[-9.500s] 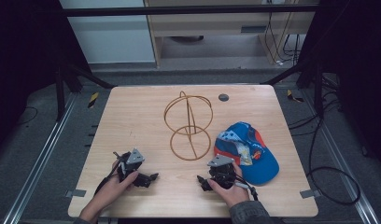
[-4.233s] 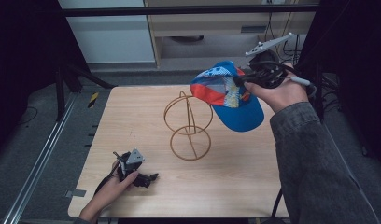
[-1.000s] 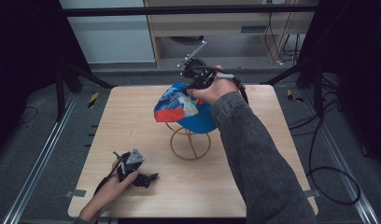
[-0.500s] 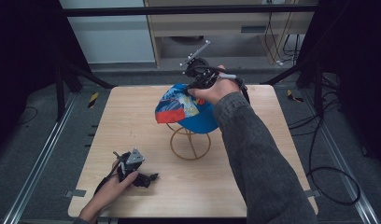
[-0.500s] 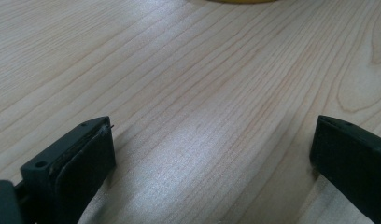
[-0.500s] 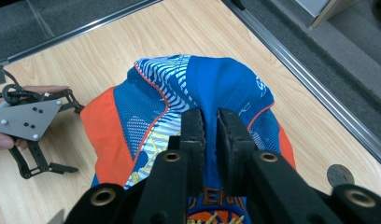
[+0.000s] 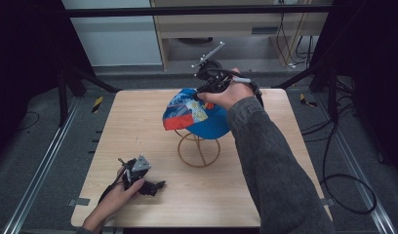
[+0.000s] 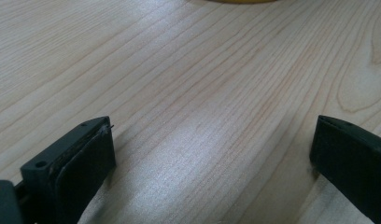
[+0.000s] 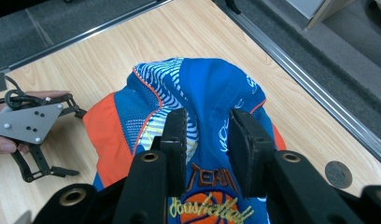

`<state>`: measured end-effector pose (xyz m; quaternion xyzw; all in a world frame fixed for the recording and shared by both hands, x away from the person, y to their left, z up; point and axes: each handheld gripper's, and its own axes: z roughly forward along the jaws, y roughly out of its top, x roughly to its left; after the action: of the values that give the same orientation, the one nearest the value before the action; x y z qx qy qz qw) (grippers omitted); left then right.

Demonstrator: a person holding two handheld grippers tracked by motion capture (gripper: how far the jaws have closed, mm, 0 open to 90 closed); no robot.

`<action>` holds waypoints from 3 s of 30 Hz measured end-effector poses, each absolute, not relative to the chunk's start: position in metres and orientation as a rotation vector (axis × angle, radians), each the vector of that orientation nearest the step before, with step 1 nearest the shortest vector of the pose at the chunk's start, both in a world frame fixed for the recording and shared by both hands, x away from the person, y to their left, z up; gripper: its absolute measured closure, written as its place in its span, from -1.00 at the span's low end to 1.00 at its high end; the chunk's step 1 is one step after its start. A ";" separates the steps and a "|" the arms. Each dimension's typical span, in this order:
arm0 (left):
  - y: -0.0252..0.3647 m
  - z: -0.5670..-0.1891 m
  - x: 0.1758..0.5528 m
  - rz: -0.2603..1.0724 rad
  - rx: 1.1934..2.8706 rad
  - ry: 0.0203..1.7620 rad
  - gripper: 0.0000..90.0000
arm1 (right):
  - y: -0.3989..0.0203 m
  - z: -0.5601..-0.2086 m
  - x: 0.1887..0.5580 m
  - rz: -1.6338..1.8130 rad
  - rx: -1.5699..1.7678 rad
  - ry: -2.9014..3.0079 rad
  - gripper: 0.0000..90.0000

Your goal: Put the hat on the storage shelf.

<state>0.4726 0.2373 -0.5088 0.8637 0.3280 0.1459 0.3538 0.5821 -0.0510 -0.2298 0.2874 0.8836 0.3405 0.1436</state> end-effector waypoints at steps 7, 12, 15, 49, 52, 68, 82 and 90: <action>0.237 -0.509 0.473 0.377 2.234 0.848 -1.00 | -0.057 -0.226 0.578 1.009 0.829 2.534 0.46; 0.237 -0.509 0.472 0.373 2.230 0.851 -1.00 | -0.061 -0.224 0.576 1.029 0.840 2.522 0.44; 0.237 -0.509 0.473 0.375 2.232 0.849 -1.00 | -0.063 -0.223 0.575 1.035 0.846 2.513 0.43; 0.237 -0.509 0.473 0.378 2.230 0.850 -1.00 | -0.075 -0.213 0.560 1.131 0.930 2.387 -0.65; 0.237 -0.509 0.473 0.377 2.230 0.850 -1.00 | -0.079 -0.212 0.557 1.156 0.932 2.364 -0.73; 0.237 -0.509 0.473 0.377 2.234 0.848 -1.00 | -0.116 -0.211 0.538 1.203 0.969 2.291 -0.86; 0.237 -0.509 0.473 0.373 2.234 0.848 -1.00 | -0.147 -0.223 0.523 1.216 1.019 2.256 -0.86; 0.237 -0.509 0.473 0.375 2.234 0.847 -1.00 | -0.167 -0.228 0.511 1.236 1.043 2.218 -0.87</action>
<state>0.4726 0.2373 -0.5088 0.8640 0.3276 0.1450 0.3539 0.5109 -0.1675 -0.2280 0.3724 0.7922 0.4415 0.1972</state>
